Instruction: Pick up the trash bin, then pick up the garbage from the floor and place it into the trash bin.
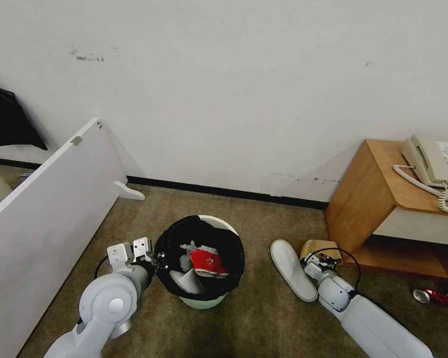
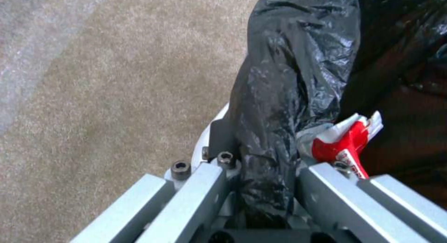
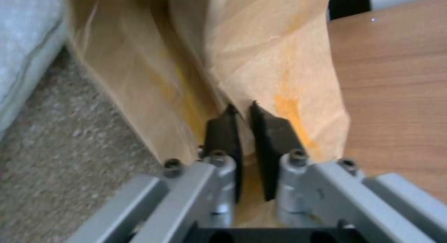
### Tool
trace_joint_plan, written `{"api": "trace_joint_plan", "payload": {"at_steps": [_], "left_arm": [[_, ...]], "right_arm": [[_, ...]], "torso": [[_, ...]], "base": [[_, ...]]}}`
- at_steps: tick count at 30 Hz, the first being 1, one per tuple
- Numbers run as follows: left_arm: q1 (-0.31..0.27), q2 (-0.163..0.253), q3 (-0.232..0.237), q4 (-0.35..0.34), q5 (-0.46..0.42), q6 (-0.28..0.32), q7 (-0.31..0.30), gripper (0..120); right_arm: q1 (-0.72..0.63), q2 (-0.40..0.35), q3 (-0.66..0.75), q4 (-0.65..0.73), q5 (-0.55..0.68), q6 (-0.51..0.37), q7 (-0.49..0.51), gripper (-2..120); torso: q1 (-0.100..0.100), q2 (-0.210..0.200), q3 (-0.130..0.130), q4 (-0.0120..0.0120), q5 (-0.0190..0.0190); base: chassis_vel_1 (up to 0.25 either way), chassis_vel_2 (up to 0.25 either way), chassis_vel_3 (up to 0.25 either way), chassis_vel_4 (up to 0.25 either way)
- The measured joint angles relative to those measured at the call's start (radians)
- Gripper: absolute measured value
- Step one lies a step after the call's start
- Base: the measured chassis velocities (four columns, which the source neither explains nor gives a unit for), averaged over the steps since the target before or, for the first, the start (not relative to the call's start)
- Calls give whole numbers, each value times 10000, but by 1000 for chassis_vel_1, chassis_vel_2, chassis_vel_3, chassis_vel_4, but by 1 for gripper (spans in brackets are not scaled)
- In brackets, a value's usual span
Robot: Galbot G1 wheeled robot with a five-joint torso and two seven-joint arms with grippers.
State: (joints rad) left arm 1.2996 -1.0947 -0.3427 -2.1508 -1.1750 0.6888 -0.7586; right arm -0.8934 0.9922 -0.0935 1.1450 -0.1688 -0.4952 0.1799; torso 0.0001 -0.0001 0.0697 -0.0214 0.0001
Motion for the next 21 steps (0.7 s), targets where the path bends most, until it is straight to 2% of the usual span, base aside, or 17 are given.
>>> {"api": "trace_joint_plan", "payload": {"at_steps": [3,21], "left_arm": [[17,-39,42,-1,41,-2,6,1],[-109,-59,186,49,92,-8,67,1]], "right_arm": [[-23,-58,5,96,-7,-6,40,0],[-423,-650,404,1074,326,-311,278,0]], "torso": [[0,0,-1,0,0],[0,0,-1,-1,0]], "base": [[0,0,0,0],[0,0,0,0]]}}
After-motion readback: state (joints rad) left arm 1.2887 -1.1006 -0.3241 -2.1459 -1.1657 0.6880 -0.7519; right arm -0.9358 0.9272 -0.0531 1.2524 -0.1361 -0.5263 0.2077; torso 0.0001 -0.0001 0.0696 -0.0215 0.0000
